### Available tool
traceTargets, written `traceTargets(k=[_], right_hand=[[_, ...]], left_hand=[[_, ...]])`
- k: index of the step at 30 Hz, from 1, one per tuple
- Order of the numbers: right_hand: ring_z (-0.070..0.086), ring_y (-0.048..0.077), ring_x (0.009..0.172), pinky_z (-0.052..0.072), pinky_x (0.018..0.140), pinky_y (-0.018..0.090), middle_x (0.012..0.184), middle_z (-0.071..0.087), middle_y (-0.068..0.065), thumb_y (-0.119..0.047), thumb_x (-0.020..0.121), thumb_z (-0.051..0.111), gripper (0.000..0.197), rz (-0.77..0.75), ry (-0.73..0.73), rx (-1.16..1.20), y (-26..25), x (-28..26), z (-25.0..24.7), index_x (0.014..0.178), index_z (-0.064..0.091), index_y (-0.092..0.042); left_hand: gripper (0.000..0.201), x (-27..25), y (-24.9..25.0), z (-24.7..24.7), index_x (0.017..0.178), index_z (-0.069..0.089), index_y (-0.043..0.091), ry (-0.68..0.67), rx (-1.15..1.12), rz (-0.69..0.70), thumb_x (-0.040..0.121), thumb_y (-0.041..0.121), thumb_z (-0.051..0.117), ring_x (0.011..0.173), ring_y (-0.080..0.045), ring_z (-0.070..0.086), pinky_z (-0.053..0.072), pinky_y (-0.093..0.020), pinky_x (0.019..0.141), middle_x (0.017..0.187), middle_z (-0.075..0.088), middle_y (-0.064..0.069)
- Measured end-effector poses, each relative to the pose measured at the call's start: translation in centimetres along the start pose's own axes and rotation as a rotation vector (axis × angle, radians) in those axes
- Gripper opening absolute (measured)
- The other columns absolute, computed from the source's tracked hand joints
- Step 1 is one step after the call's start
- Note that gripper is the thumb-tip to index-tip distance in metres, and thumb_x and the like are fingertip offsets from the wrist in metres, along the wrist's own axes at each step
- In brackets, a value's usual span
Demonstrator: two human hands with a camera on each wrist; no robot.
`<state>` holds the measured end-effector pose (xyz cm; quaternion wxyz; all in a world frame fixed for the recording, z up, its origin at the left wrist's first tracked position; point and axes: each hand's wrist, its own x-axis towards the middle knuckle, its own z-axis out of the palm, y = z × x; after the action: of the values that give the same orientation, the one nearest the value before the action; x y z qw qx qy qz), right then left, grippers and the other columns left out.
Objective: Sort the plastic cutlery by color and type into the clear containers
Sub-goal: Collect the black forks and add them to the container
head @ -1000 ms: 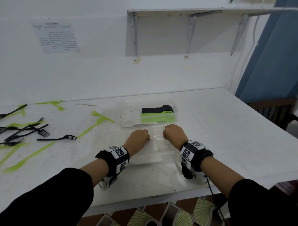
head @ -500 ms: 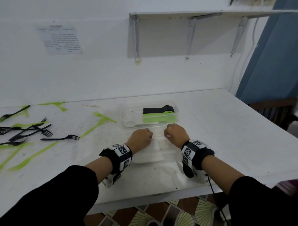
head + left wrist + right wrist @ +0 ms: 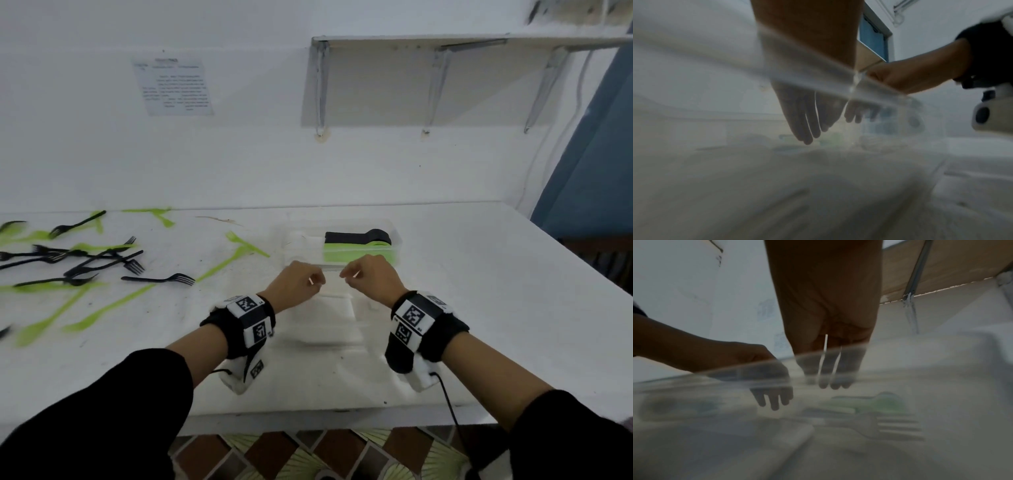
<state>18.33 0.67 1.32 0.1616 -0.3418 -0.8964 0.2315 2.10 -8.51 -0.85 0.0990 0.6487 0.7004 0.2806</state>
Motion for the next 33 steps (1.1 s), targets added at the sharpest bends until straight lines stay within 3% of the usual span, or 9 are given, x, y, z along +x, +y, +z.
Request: traceTargets(k=[4,7,9,11,16,20,24,29,33], right_hand=[[0.065,0.018,0.089,0.044,0.074,0.022,0.099,0.071,0.002,-0.012,0.083,0.059,0.020,-0.071,0.030,0.081,-2.4,0.9,1.4,0.096,0.074,-0.015],[0.065,0.016,0.084,0.034,0.061,0.014,0.094,0.072,0.001,-0.012,0.083,0.058,0.020,-0.145,0.035,0.130,-4.8,1.7,2.6,0.095,0.074,-0.016],[0.064,0.013,0.077,0.036,0.059,0.009,0.091,0.072,0.002,-0.010,0.082,0.059,0.019,-0.207,0.027,0.186,-6.6,2.2,3.5,0.093,0.074,-0.014],[0.059,0.008,0.070,0.037,0.061,0.004,0.088,0.072,0.002,-0.009,0.082,0.060,0.019,-0.256,-0.010,0.228,-8.7,2.4,4.5,0.093,0.074,-0.014],[0.058,0.010,0.070,0.046,0.075,0.024,0.087,0.071,0.004,-0.006,0.081,0.057,0.021,-0.344,-0.061,0.303,-14.4,2.7,7.4,0.091,0.073,-0.014],[0.056,0.012,0.069,0.043,0.070,0.024,0.083,0.070,0.007,-0.003,0.080,0.056,0.022,-0.403,-0.112,0.312,-18.6,3.3,10.2,0.090,0.073,-0.012],[0.063,0.018,0.081,0.042,0.071,0.023,0.090,0.071,0.007,-0.006,0.081,0.055,0.024,-0.417,-0.153,0.272,-22.0,4.7,13.8,0.092,0.073,-0.016],[0.063,0.022,0.090,0.045,0.079,0.027,0.090,0.070,0.009,-0.008,0.081,0.055,0.024,-0.380,-0.173,0.236,-25.7,6.2,17.8,0.093,0.073,-0.018],[0.062,0.022,0.093,0.043,0.080,0.026,0.092,0.069,0.008,-0.007,0.080,0.057,0.025,-0.349,-0.176,0.194,-27.0,8.0,20.2,0.096,0.072,-0.017]], left_hand=[[0.016,-1.9,-1.1,-2.0,0.094,0.067,0.004,0.150,-0.057,-0.023,0.082,-0.001,0.057,0.070,-0.017,0.059,0.042,-0.011,0.065,0.075,0.062,-0.002],[0.019,-3.8,-1.9,-3.6,0.094,0.067,0.003,0.266,-0.120,-0.078,0.082,-0.005,0.055,0.075,-0.018,0.063,0.048,-0.019,0.070,0.077,0.064,-0.003],[0.020,-5.3,-2.5,-4.9,0.094,0.067,0.003,0.333,-0.140,-0.130,0.082,-0.006,0.054,0.076,-0.018,0.064,0.048,-0.015,0.070,0.080,0.066,-0.006],[0.019,-7.2,-3.1,-6.4,0.094,0.067,0.004,0.350,-0.116,-0.173,0.083,-0.005,0.054,0.072,-0.009,0.062,0.046,-0.013,0.069,0.080,0.065,-0.005],[0.018,-12.7,-5.7,-10.7,0.092,0.068,0.007,0.376,-0.030,-0.271,0.083,-0.003,0.056,0.070,0.009,0.057,0.048,-0.020,0.071,0.076,0.063,0.003],[0.018,-16.6,-8.3,-13.5,0.092,0.068,0.004,0.441,0.004,-0.342,0.082,-0.006,0.056,0.068,0.014,0.056,0.043,-0.006,0.067,0.075,0.062,0.004],[0.020,-19.8,-11.4,-15.7,0.092,0.068,0.002,0.475,0.022,-0.400,0.081,-0.007,0.054,0.067,0.010,0.057,0.040,-0.003,0.067,0.075,0.062,0.000],[0.018,-21.8,-16.0,-17.8,0.094,0.067,0.001,0.437,0.022,-0.447,0.083,-0.005,0.055,0.073,-0.013,0.057,0.040,-0.002,0.068,0.080,0.063,-0.003],[0.018,-21.9,-19.8,-19.2,0.094,0.067,0.003,0.382,0.036,-0.437,0.083,-0.003,0.055,0.075,-0.015,0.058,0.040,-0.004,0.068,0.083,0.064,-0.002]])
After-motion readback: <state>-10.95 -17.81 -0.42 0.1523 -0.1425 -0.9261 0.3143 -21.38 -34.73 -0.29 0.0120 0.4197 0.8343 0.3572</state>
